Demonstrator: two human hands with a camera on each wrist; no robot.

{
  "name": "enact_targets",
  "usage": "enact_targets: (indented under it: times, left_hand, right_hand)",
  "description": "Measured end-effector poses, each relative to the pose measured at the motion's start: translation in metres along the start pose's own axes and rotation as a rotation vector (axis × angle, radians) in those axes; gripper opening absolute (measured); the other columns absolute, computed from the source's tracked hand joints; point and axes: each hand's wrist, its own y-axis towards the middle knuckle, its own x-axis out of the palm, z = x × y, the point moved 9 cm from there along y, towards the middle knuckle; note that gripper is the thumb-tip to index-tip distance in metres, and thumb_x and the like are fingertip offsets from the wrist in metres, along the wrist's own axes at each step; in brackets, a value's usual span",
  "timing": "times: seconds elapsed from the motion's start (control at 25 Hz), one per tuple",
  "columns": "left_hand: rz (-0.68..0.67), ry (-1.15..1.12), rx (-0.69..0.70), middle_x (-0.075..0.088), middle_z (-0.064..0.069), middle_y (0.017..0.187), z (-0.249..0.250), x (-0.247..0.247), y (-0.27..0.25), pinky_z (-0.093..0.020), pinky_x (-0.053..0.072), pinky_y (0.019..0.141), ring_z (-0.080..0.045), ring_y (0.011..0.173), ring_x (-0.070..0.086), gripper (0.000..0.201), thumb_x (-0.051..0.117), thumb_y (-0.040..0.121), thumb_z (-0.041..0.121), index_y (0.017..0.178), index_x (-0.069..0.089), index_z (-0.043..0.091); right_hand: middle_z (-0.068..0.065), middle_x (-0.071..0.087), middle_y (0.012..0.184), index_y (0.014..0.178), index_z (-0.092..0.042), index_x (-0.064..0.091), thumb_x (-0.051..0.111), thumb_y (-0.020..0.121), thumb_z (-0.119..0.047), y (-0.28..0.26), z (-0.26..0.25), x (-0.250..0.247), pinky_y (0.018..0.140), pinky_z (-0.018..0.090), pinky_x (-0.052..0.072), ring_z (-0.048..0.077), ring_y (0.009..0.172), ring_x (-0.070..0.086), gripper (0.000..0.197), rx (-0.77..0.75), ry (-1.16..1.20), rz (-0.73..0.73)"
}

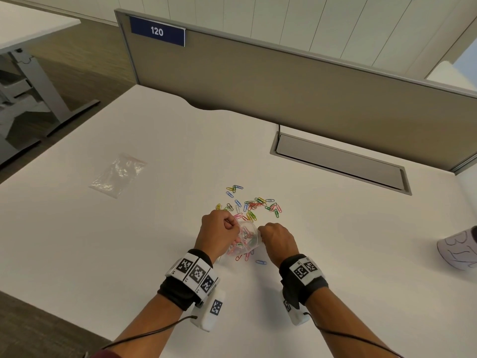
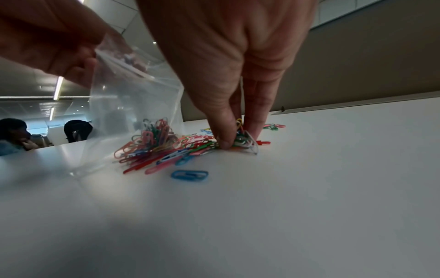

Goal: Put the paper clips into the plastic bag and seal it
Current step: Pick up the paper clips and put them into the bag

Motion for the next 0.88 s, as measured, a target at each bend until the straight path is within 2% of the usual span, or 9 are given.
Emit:
enact_targets:
  times: [0.16,0.24,0.36,0.44,0.48,0.56,0.64,0.72,0.88]
  left_hand:
    - [-0.006,-0.009,-0.011,0.073,-0.012,0.065,-0.001,0.0,-0.001,-0.034,0.063,0.066,-0.016,0.057,0.073,0.004,0.066,0.085,0.004,0.082,0.068,0.003]
    - [-0.009,-0.009,-0.011,0.073,-0.012,0.066,0.0,-0.001,-0.001,-0.035,0.063,0.066,-0.016,0.057,0.073,0.004,0.066,0.085,0.004,0.082,0.068,0.002]
    - [-0.013,-0.008,-0.013,0.073,-0.012,0.065,0.0,-0.001,-0.001,-0.035,0.063,0.065,-0.015,0.056,0.073,0.004,0.066,0.085,0.004,0.082,0.068,0.003]
    - [-0.016,-0.008,-0.015,0.073,-0.011,0.066,0.001,-0.001,-0.001,-0.034,0.063,0.065,-0.015,0.056,0.073,0.003,0.066,0.085,0.004,0.082,0.068,0.003]
    - [-0.017,-0.007,-0.014,0.073,-0.011,0.065,0.001,-0.001,-0.001,-0.034,0.063,0.066,-0.014,0.056,0.073,0.004,0.066,0.085,0.004,0.082,0.068,0.003]
    - [-0.019,0.003,-0.014,0.073,-0.011,0.065,0.002,-0.001,-0.001,-0.033,0.063,0.066,-0.015,0.056,0.072,0.004,0.066,0.085,0.005,0.082,0.068,0.003]
    - [-0.024,0.0,-0.011,0.073,-0.012,0.065,0.003,-0.001,0.0,-0.032,0.063,0.065,-0.015,0.055,0.072,0.005,0.066,0.085,0.005,0.081,0.068,0.004]
    - [-0.031,-0.001,-0.004,0.073,-0.012,0.067,0.004,-0.001,-0.001,-0.031,0.063,0.064,-0.015,0.055,0.072,0.005,0.067,0.085,0.005,0.081,0.068,0.004]
    - [-0.034,0.003,0.016,0.073,-0.012,0.068,0.004,-0.008,-0.001,-0.032,0.063,0.066,-0.015,0.057,0.073,0.005,0.067,0.086,0.006,0.082,0.068,0.003]
  right_hand:
    - [0.013,0.068,0.088,0.091,-0.008,0.066,0.055,0.092,-0.012,-0.006,0.005,-0.001,0.068,0.033,0.047,0.03,0.082,0.063,0.013,0.02,0.051,0.018]
    - [0.011,0.071,0.088,0.091,-0.008,0.069,0.055,0.09,-0.008,-0.006,0.02,-0.004,0.068,0.029,0.047,0.028,0.081,0.065,0.014,0.12,0.173,0.04]
    - [0.01,0.073,0.083,0.086,-0.006,0.074,0.065,0.082,0.0,-0.016,0.054,-0.011,0.068,0.017,0.049,0.023,0.077,0.067,0.011,0.378,0.625,0.159]
    - [0.014,0.073,0.083,0.086,-0.003,0.073,0.072,0.078,0.0,-0.026,0.06,-0.014,0.071,0.022,0.056,0.025,0.077,0.068,0.009,0.49,1.014,0.194]
    - [0.017,0.074,0.085,0.088,-0.001,0.073,0.074,0.077,0.0,-0.029,0.055,-0.018,0.073,0.027,0.058,0.026,0.078,0.069,0.011,0.493,1.161,0.18]
    - [0.02,0.073,0.09,0.092,0.002,0.071,0.073,0.078,-0.001,-0.026,0.037,-0.031,0.077,0.031,0.06,0.026,0.08,0.07,0.014,0.416,1.286,0.101]
    - [0.019,0.073,0.089,0.092,0.004,0.071,0.072,0.079,-0.001,-0.021,0.015,-0.043,0.075,0.029,0.06,0.022,0.077,0.07,0.014,0.325,1.257,-0.015]
    - [0.018,0.073,0.085,0.091,0.004,0.071,0.073,0.079,-0.002,-0.014,-0.001,-0.043,0.072,0.027,0.061,0.02,0.072,0.071,0.014,0.292,1.104,-0.113]
    - [0.016,0.075,0.086,0.091,-0.002,0.073,0.071,0.081,-0.007,0.0,-0.022,-0.042,0.076,0.039,0.061,0.026,0.077,0.073,0.011,0.247,0.748,-0.108]
